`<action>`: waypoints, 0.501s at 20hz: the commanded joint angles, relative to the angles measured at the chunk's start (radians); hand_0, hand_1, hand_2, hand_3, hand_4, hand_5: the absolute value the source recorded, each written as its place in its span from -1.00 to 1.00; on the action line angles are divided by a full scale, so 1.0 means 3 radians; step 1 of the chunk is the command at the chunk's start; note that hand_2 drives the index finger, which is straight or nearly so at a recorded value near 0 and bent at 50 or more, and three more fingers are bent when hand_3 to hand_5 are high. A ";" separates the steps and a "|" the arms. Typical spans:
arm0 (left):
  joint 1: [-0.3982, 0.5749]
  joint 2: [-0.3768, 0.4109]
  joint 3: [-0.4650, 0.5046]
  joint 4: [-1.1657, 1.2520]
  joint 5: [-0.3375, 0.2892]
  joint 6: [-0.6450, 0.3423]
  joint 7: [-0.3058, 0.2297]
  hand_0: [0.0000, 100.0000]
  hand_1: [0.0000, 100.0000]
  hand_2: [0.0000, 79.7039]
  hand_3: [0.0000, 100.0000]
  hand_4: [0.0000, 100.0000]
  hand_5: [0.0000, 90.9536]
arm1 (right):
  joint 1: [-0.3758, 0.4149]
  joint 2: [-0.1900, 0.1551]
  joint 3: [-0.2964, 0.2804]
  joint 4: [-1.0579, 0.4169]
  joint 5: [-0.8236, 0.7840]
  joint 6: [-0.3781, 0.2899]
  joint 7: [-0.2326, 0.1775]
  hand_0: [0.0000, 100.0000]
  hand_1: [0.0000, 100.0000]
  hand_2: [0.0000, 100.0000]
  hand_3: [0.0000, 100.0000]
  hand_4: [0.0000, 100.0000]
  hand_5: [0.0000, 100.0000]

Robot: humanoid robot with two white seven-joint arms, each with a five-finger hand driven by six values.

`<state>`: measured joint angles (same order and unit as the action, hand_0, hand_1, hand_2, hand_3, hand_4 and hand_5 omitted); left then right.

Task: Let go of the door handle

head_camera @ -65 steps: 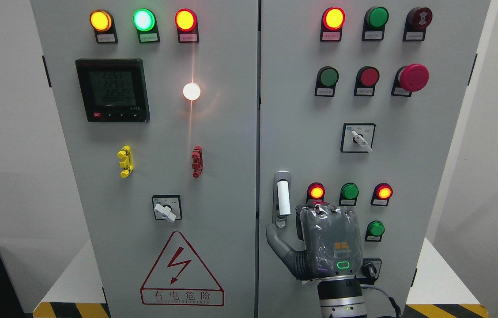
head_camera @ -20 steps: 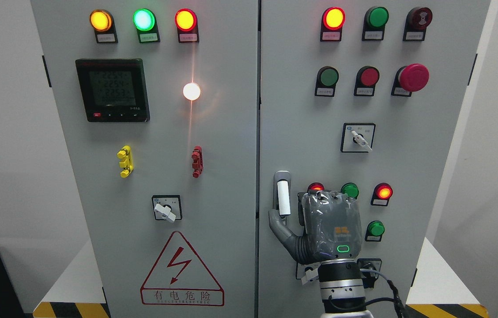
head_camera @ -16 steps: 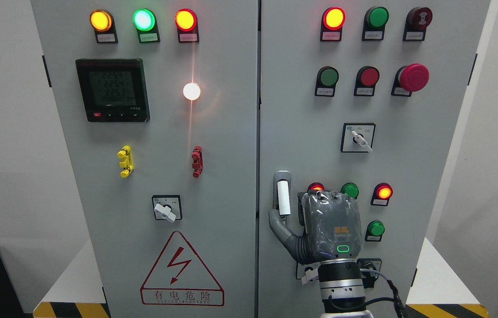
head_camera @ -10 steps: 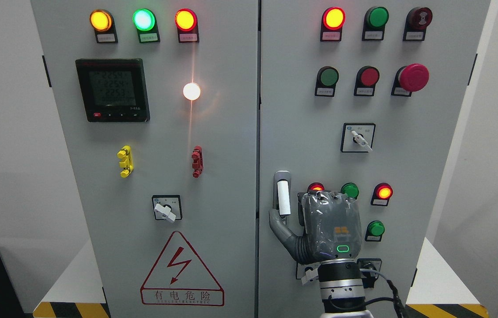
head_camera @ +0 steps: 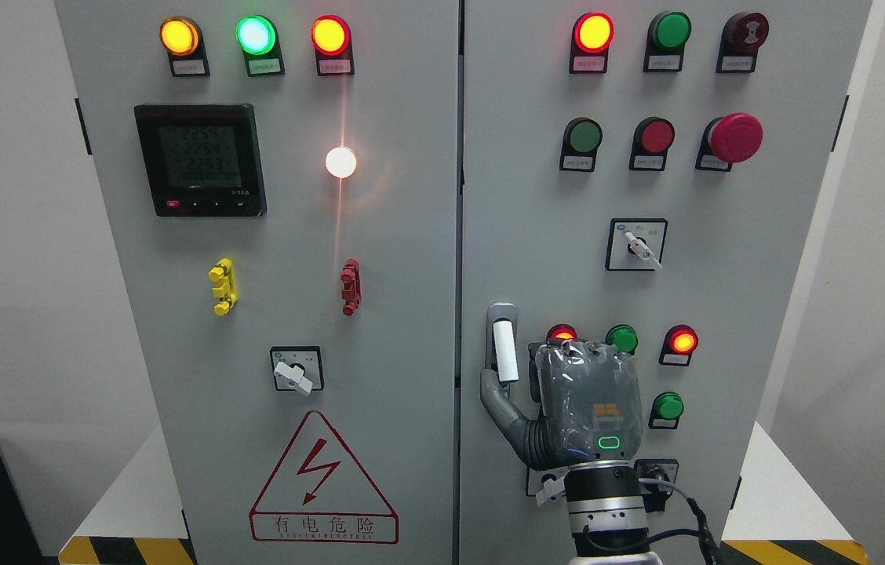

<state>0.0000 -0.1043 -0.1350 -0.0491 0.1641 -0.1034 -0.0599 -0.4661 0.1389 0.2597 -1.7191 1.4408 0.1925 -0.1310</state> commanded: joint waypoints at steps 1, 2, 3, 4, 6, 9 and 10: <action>0.0026 0.0000 0.0000 0.0000 0.0000 -0.0003 0.0000 -0.76 0.11 -1.00 -1.00 -1.00 -1.00 | 0.0004 0.0007 -0.0002 -0.0012 -0.0001 0.0003 -0.0003 -0.10 -0.26 0.89 1.00 0.97 1.00; 0.0031 0.0000 0.0000 0.0000 0.0000 -0.0003 0.0000 -0.76 0.11 -1.00 -1.00 -1.00 -1.00 | 0.0004 0.0007 -0.0002 -0.0012 -0.0001 0.0003 -0.0003 -0.09 -0.26 0.89 1.00 0.97 1.00; 0.0031 0.0000 0.0000 0.0000 0.0000 0.0002 0.0000 -0.76 0.11 -1.00 -1.00 -1.00 -1.00 | 0.0004 0.0007 -0.0002 -0.0012 -0.0001 0.0003 -0.0003 -0.08 -0.26 0.89 1.00 0.97 1.00; 0.0031 0.0000 0.0000 0.0000 0.0000 -0.0003 0.0000 -0.76 0.11 -1.00 -1.00 -1.00 -1.00 | 0.0004 0.0007 -0.0002 -0.0012 0.0004 0.0003 -0.0003 -0.07 -0.25 0.89 1.00 0.97 1.00; 0.0031 0.0000 0.0000 0.0000 0.0000 0.0002 0.0000 -0.76 0.11 -1.00 -1.00 -1.00 -1.00 | 0.0010 0.0012 -0.0002 -0.0012 -0.0001 0.0013 -0.0008 -0.06 -0.25 0.89 1.00 0.97 1.00; 0.0031 0.0000 0.0000 0.0000 0.0000 -0.0003 0.0000 -0.76 0.11 -1.00 -1.00 -1.00 -1.00 | 0.0015 0.0012 -0.0002 -0.0017 0.0004 0.0013 -0.0008 -0.04 -0.24 0.90 1.00 0.97 1.00; 0.0026 0.0000 0.0000 0.0000 0.0000 -0.0003 0.0000 -0.76 0.11 -1.00 -1.00 -1.00 -1.00 | 0.0015 0.0012 -0.0002 -0.0012 -0.0001 0.0013 -0.0008 -0.04 -0.23 0.90 1.00 0.97 1.00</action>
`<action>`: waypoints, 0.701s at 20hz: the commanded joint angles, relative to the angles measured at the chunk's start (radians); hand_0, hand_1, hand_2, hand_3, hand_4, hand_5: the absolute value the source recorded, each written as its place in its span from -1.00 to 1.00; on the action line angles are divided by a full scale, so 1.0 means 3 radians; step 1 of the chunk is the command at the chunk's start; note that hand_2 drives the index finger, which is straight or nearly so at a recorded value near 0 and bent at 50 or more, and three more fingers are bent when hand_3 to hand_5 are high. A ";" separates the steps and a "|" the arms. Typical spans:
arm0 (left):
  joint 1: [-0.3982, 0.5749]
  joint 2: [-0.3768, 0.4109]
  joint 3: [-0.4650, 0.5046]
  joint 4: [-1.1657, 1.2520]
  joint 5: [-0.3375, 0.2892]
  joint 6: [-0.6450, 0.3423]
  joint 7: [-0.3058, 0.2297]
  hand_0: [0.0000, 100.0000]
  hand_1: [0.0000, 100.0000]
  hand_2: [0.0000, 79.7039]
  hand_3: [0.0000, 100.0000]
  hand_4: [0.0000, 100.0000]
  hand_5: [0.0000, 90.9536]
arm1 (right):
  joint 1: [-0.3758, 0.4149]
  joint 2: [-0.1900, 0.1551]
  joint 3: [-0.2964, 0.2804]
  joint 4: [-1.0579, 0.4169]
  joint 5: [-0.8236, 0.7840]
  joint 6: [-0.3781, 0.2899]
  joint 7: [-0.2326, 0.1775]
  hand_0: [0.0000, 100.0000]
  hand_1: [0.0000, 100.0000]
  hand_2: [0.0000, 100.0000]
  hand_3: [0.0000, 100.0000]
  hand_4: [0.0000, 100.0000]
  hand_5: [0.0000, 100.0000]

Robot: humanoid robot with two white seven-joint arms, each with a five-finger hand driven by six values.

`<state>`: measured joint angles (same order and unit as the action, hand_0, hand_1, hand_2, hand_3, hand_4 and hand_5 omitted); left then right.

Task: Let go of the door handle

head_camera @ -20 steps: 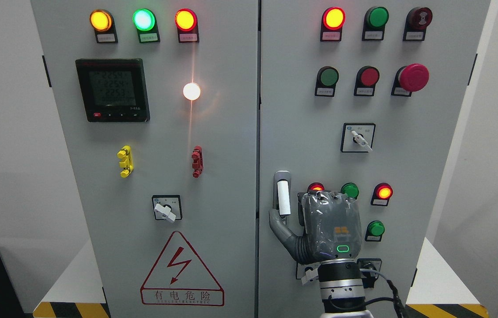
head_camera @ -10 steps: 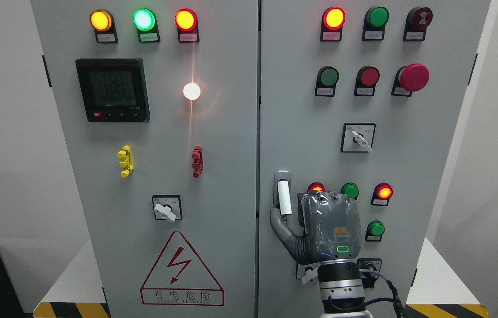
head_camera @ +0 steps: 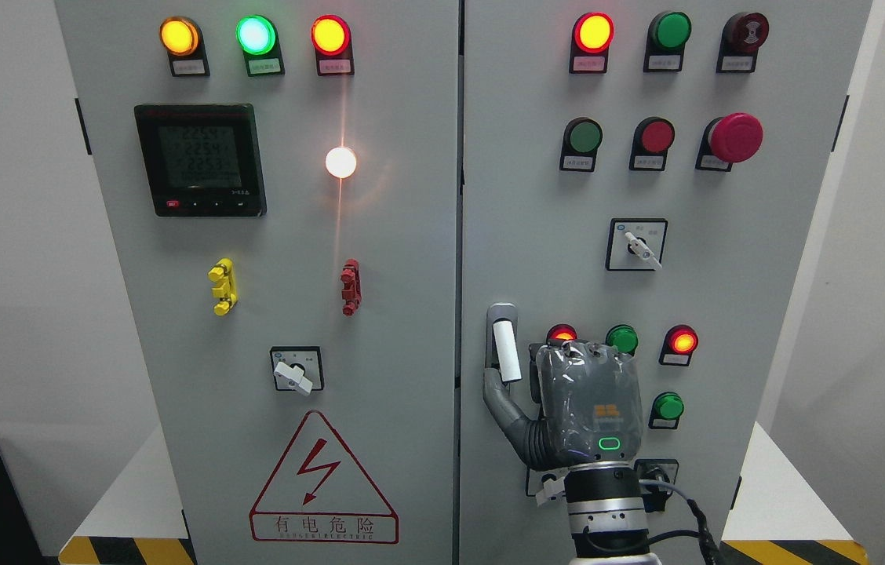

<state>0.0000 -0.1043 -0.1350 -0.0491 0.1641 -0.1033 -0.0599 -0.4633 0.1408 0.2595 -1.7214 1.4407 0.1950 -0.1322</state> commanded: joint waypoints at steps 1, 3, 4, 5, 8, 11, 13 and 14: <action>0.0031 0.0000 0.0000 0.0000 0.0000 0.0002 0.0000 -0.76 0.11 -1.00 -1.00 -1.00 -1.00 | 0.0005 0.0006 -0.0001 -0.0009 -0.0001 0.0004 -0.0004 -0.03 -0.23 0.90 1.00 0.97 1.00; 0.0026 0.0000 0.0000 0.0000 0.0000 -0.0003 0.0000 -0.76 0.11 -1.00 -1.00 -1.00 -1.00 | 0.0005 0.0006 -0.0001 -0.0009 -0.0001 0.0004 -0.0004 -0.03 -0.22 0.90 1.00 0.97 1.00; 0.0031 0.0000 0.0000 0.0000 0.0000 -0.0003 0.0000 -0.76 0.11 -1.00 -1.00 -1.00 -1.00 | 0.0005 0.0006 -0.0001 -0.0009 0.0004 0.0004 -0.0004 -0.02 -0.21 0.90 1.00 0.97 1.00; 0.0026 0.0000 0.0000 0.0000 0.0000 -0.0003 0.0000 -0.76 0.11 -1.00 -1.00 -1.00 -1.00 | 0.0005 0.0006 -0.0001 -0.0009 -0.0001 0.0004 -0.0004 -0.02 -0.21 0.90 1.00 0.97 1.00; 0.0031 0.0000 0.0000 0.0000 0.0000 0.0002 0.0000 -0.76 0.11 -1.00 -1.00 -1.00 -1.00 | 0.0010 0.0006 -0.0001 -0.0009 -0.0001 0.0004 -0.0014 0.00 -0.20 0.90 1.00 0.97 1.00; 0.0026 0.0000 0.0000 0.0000 0.0000 -0.0003 0.0000 -0.76 0.11 -1.00 -1.00 -1.00 -1.00 | 0.0010 0.0006 -0.0001 -0.0015 0.0004 0.0004 -0.0014 0.03 -0.20 0.90 1.00 0.97 1.00; 0.0026 0.0000 0.0000 0.0000 0.0000 -0.0003 0.0000 -0.76 0.11 -1.00 -1.00 -1.00 -1.00 | 0.0015 0.0006 -0.0006 -0.0015 -0.0001 0.0004 -0.0014 0.04 -0.19 0.90 1.00 0.97 1.00; 0.0026 0.0000 0.0000 0.0000 0.0000 -0.0003 0.0000 -0.76 0.11 -1.00 -1.00 -1.00 -1.00 | 0.0020 0.0006 -0.0001 -0.0015 -0.0001 0.0004 -0.0019 0.05 -0.19 0.90 1.00 0.97 1.00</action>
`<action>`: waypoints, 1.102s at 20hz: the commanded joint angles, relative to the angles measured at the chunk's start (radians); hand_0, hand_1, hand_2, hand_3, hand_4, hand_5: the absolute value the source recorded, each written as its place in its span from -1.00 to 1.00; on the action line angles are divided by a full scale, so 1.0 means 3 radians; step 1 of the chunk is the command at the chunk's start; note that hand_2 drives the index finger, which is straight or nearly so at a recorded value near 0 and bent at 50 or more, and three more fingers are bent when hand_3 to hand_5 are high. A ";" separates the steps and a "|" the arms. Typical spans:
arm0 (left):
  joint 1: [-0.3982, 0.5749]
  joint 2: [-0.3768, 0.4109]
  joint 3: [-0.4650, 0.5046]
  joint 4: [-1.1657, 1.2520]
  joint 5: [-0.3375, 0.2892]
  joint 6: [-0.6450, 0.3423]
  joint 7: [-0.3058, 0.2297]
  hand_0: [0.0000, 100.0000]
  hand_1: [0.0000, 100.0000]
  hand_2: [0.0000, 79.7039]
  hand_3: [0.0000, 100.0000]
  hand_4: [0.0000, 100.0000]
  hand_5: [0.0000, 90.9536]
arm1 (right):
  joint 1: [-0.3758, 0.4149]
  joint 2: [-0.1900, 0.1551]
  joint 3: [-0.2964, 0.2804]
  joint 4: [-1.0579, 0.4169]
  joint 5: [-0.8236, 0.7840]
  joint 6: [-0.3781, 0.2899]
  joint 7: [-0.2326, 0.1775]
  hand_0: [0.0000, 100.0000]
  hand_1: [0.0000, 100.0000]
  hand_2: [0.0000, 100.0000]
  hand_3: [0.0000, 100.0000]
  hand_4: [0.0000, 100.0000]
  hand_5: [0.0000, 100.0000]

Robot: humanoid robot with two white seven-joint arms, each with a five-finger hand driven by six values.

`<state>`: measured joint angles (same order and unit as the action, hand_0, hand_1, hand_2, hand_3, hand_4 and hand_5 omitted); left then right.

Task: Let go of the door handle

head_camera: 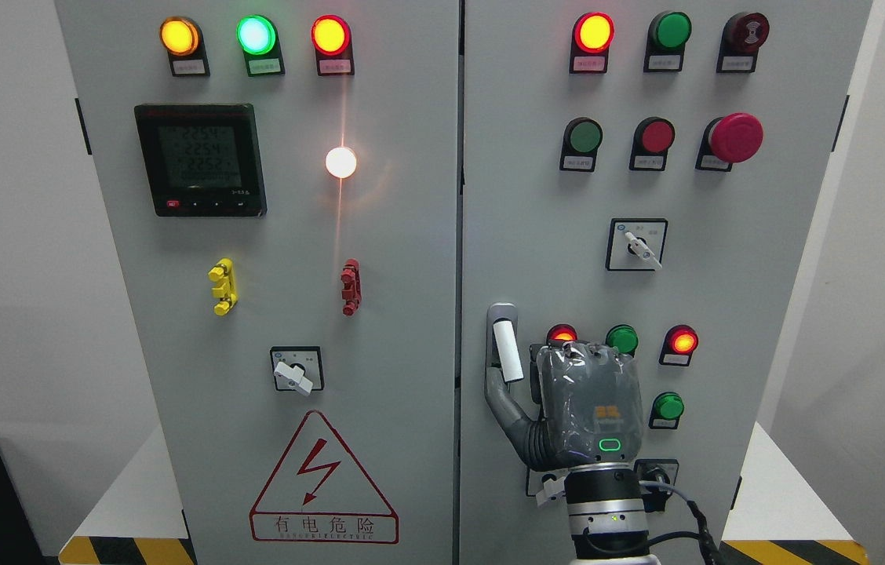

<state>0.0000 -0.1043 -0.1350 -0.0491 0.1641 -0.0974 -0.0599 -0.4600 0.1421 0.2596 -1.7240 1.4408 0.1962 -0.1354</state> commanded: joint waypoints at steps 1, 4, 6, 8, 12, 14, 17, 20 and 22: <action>0.0026 0.0000 0.0000 0.0000 0.0000 -0.0018 0.0000 -0.76 0.11 -1.00 -1.00 -1.00 -1.00 | 0.0020 0.0002 -0.0001 -0.0006 -0.0001 0.0000 -0.0009 0.05 -0.19 0.89 1.00 0.97 1.00; 0.0031 0.0000 0.0000 0.0000 0.0000 -0.0023 0.0000 -0.76 0.11 -1.00 -1.00 -1.00 -1.00 | 0.0025 0.0002 -0.0006 -0.0031 0.0004 0.0000 -0.0009 0.07 -0.19 0.90 1.00 0.97 1.00; 0.0031 0.0000 0.0000 0.0000 0.0000 -0.0023 0.0000 -0.76 0.11 -1.00 -1.00 -1.00 -1.00 | 0.0025 0.0002 -0.0006 -0.0031 -0.0001 0.0000 -0.0009 0.07 -0.18 0.90 1.00 0.97 1.00; 0.0031 0.0000 0.0000 0.0000 0.0000 -0.0018 0.0000 -0.76 0.11 -1.00 -1.00 -1.00 -1.00 | 0.0025 0.0002 -0.0006 -0.0031 -0.0001 0.0000 -0.0009 0.08 -0.18 0.90 1.00 0.97 1.00; 0.0031 0.0000 0.0000 0.0000 0.0000 -0.0018 0.0000 -0.76 0.11 -1.00 -1.00 -1.00 -1.00 | 0.0025 0.0002 -0.0006 -0.0031 0.0004 0.0000 -0.0004 0.09 -0.18 0.90 1.00 0.97 1.00; 0.0026 0.0000 0.0000 0.0000 0.0000 -0.0023 0.0000 -0.76 0.11 -1.00 -1.00 -1.00 -1.00 | 0.0020 0.0002 -0.0001 -0.0031 -0.0001 0.0016 -0.0004 0.09 -0.17 0.90 1.00 0.97 1.00; 0.0031 0.0000 0.0000 0.0000 0.0000 -0.0023 0.0000 -0.76 0.11 -1.00 -1.00 -1.00 -1.00 | 0.0025 0.0002 -0.0006 -0.0031 0.0004 0.0021 -0.0009 0.10 -0.16 0.90 1.00 0.97 1.00; 0.0031 0.0000 0.0000 0.0000 0.0000 -0.0018 0.0000 -0.76 0.11 -1.00 -1.00 -1.00 -1.00 | 0.0025 0.0002 -0.0006 -0.0031 -0.0001 0.0026 -0.0009 0.10 -0.15 0.89 1.00 0.97 1.00; 0.0026 0.0000 0.0000 0.0000 0.0000 -0.0018 0.0000 -0.76 0.11 -1.00 -1.00 -1.00 -1.00 | 0.0025 0.0002 -0.0006 -0.0031 -0.0001 0.0036 -0.0009 0.11 -0.15 0.90 1.00 0.97 1.00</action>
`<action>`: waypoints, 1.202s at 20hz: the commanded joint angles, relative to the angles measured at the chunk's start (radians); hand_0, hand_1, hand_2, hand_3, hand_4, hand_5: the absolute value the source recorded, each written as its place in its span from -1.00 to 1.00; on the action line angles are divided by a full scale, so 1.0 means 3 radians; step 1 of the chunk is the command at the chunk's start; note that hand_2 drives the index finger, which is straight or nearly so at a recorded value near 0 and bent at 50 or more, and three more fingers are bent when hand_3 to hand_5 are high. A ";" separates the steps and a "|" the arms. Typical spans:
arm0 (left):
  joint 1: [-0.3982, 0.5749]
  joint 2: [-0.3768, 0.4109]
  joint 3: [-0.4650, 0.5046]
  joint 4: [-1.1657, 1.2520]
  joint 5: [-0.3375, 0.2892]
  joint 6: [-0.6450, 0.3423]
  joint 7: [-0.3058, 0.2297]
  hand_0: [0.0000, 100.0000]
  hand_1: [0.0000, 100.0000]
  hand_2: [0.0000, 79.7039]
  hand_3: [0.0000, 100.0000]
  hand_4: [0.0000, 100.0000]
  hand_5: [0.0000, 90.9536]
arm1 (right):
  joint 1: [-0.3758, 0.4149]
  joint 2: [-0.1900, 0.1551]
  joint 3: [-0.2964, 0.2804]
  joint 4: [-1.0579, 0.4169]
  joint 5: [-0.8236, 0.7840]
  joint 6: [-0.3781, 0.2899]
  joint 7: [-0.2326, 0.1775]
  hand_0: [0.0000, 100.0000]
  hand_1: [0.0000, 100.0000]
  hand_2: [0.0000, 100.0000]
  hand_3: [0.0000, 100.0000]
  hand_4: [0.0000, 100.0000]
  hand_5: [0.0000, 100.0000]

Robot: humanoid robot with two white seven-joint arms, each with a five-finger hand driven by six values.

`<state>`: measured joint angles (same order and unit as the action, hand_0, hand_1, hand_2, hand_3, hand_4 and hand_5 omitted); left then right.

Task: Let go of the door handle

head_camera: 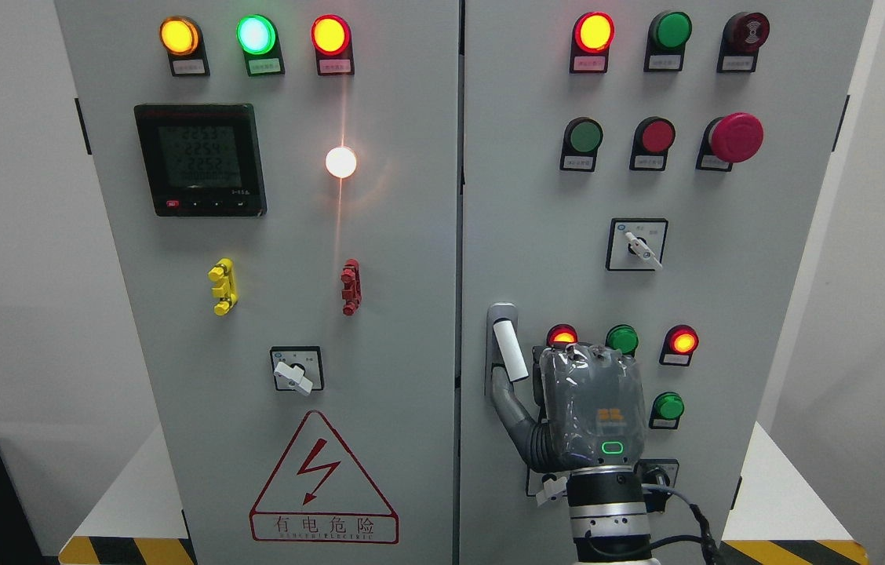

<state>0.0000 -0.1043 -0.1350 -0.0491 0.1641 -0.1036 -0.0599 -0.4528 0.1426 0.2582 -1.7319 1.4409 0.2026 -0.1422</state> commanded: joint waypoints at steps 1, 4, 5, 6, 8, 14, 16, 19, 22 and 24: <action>0.0026 0.0000 0.0000 0.0000 0.0000 -0.0002 0.0000 -0.76 0.11 -1.00 -1.00 -1.00 -1.00 | 0.0001 0.0000 -0.0002 -0.0005 0.0004 0.0015 0.0014 0.11 -0.15 0.90 1.00 0.97 1.00; 0.0026 0.0000 0.0000 0.0000 0.0000 0.0003 0.0000 -0.76 0.11 -1.00 -1.00 -1.00 -1.00 | 0.0001 0.0000 -0.0002 -0.0005 0.0004 0.0025 0.0014 0.11 -0.15 0.89 1.00 0.97 1.00; 0.0026 0.0000 0.0000 0.0000 0.0000 -0.0002 0.0000 -0.76 0.11 -1.00 -1.00 -1.00 -1.00 | 0.0001 0.0000 -0.0002 -0.0005 0.0004 0.0040 0.0014 0.11 -0.14 0.89 1.00 0.97 1.00; 0.0031 0.0000 0.0000 0.0000 0.0000 0.0003 0.0000 -0.76 0.11 -1.00 -1.00 -1.00 -1.00 | 0.0001 0.0000 -0.0002 -0.0005 0.0004 0.0040 0.0014 0.11 -0.13 0.89 1.00 0.97 1.00; 0.0031 0.0000 0.0000 0.0000 0.0000 -0.0002 0.0000 -0.76 0.11 -1.00 -1.00 -1.00 -1.00 | 0.0001 0.0000 -0.0002 -0.0005 0.0004 0.0040 0.0014 0.11 -0.13 0.89 1.00 0.97 1.00; 0.0031 0.0000 0.0000 0.0000 0.0000 -0.0002 0.0000 -0.76 0.11 -1.00 -1.00 -1.00 -1.00 | 0.0001 0.0000 -0.0022 -0.0005 0.0004 0.0040 0.0009 0.10 -0.11 0.89 1.00 0.97 1.00; 0.0031 0.0000 0.0000 0.0000 0.0000 0.0003 0.0000 -0.76 0.11 -1.00 -1.00 -1.00 -1.00 | 0.0001 0.0000 -0.0022 -0.0010 0.0004 0.0040 0.0009 0.10 -0.10 0.89 1.00 0.97 1.00; 0.0031 0.0000 0.0000 0.0000 0.0000 -0.0002 0.0000 -0.76 0.11 -1.00 -1.00 -1.00 -1.00 | 0.0001 0.0000 -0.0027 -0.0010 0.0004 0.0040 0.0009 0.11 -0.11 0.90 1.00 0.97 1.00; 0.0026 0.0000 0.0000 0.0000 0.0000 0.0003 0.0000 -0.76 0.11 -1.00 -1.00 -1.00 -1.00 | 0.0001 0.0000 -0.0027 -0.0015 0.0004 0.0040 0.0004 0.11 -0.11 0.90 1.00 0.98 1.00; 0.0031 0.0000 0.0000 0.0000 0.0000 -0.0002 0.0000 -0.76 0.11 -1.00 -1.00 -1.00 -1.00 | 0.0001 0.0000 -0.0027 -0.0010 -0.0001 0.0040 0.0004 0.12 -0.11 0.90 1.00 0.97 1.00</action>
<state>0.0000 -0.1043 -0.1350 -0.0491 0.1641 -0.1040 -0.0599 -0.4525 0.1427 0.2532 -1.7342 1.4418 0.2170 -0.1371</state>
